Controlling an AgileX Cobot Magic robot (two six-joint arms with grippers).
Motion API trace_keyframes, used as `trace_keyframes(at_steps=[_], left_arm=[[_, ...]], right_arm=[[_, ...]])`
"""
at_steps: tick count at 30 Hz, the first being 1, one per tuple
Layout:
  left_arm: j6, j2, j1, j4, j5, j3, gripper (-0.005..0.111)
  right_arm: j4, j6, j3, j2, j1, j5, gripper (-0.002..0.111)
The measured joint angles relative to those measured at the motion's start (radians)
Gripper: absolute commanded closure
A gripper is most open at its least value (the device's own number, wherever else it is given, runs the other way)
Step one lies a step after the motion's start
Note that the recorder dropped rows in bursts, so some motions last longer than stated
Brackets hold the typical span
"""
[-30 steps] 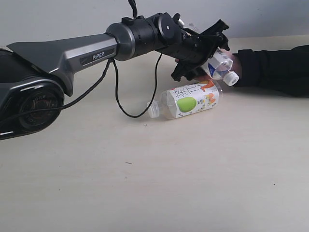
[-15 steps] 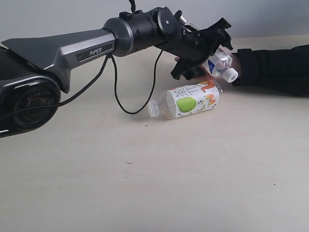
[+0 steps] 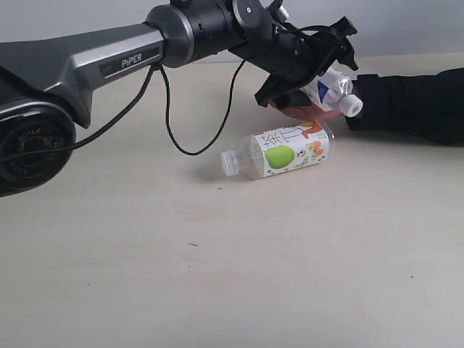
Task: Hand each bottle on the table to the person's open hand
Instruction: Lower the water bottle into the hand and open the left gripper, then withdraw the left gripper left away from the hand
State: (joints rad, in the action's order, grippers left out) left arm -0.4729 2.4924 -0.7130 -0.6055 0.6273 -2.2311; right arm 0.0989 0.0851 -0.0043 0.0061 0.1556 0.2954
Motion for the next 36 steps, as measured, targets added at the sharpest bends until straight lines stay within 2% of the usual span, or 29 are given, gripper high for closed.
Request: trace_keyframes(at_steps=[6, 9, 13, 17, 18, 30, 35, 36], left_arm=[[0.059, -0.047, 0.0, 0.009, 0.07, 0.0, 0.025], [0.094, -0.067, 0.0, 0.023, 0.117, 0.0, 0.033], [0.134, -0.095, 0.0, 0.053, 0.187, 0.0, 0.059], [0.164, -0.125, 0.0, 0.07, 0.265, 0.0, 0.1], [0.176, -0.134, 0.0, 0.074, 0.288, 0.0, 0.106], [0.416, -0.274, 0.0, 0.109, 0.499, 0.013, 0.107], [0.524, -0.36, 0.0, 0.131, 0.511, 0.104, 0.107], [0.583, -0.404, 0.0, 0.131, 0.499, 0.172, 0.107]], right_arm=[[0.0, 0.0, 0.0, 0.0, 0.0, 0.0, 0.108], [0.0, 0.0, 0.0, 0.0, 0.0, 0.0, 0.108], [0.0, 0.0, 0.0, 0.0, 0.0, 0.0, 0.108], [0.0, 0.0, 0.0, 0.0, 0.0, 0.0, 0.108], [0.0, 0.0, 0.0, 0.0, 0.0, 0.0, 0.108], [0.0, 0.0, 0.0, 0.0, 0.0, 0.0, 0.108], [0.0, 0.0, 0.0, 0.0, 0.0, 0.0, 0.108], [0.0, 0.0, 0.0, 0.0, 0.0, 0.0, 0.108]])
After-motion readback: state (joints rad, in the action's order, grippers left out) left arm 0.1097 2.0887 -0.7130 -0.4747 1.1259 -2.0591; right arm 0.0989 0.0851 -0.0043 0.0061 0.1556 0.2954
